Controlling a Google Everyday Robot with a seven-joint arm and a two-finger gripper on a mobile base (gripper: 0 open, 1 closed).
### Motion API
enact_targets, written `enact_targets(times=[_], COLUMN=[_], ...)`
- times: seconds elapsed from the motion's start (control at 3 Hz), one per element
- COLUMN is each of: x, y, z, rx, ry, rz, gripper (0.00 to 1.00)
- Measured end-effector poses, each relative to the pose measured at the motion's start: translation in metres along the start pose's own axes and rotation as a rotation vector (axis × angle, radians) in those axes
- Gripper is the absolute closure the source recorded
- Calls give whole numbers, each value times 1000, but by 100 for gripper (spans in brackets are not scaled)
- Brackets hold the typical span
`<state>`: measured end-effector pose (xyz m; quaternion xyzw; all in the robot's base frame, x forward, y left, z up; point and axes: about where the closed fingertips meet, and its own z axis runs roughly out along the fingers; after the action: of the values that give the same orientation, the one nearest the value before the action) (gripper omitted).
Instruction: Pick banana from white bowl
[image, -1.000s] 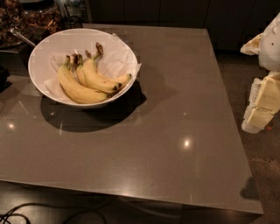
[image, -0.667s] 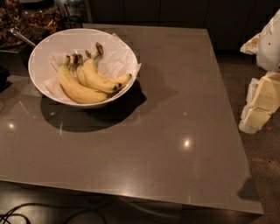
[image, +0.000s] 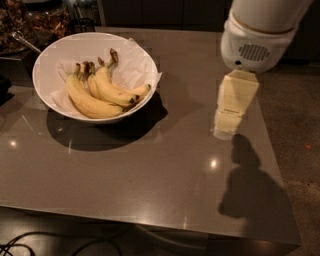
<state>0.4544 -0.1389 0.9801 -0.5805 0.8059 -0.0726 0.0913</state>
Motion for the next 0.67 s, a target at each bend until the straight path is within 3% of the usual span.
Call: enact_targets(times=[0.33,0.67], x=[-52,-62], y=[-3,-7], z=[5,3], rx=[-2,21], ry=[8,-25], rz=[23,31], gripper=[0,0])
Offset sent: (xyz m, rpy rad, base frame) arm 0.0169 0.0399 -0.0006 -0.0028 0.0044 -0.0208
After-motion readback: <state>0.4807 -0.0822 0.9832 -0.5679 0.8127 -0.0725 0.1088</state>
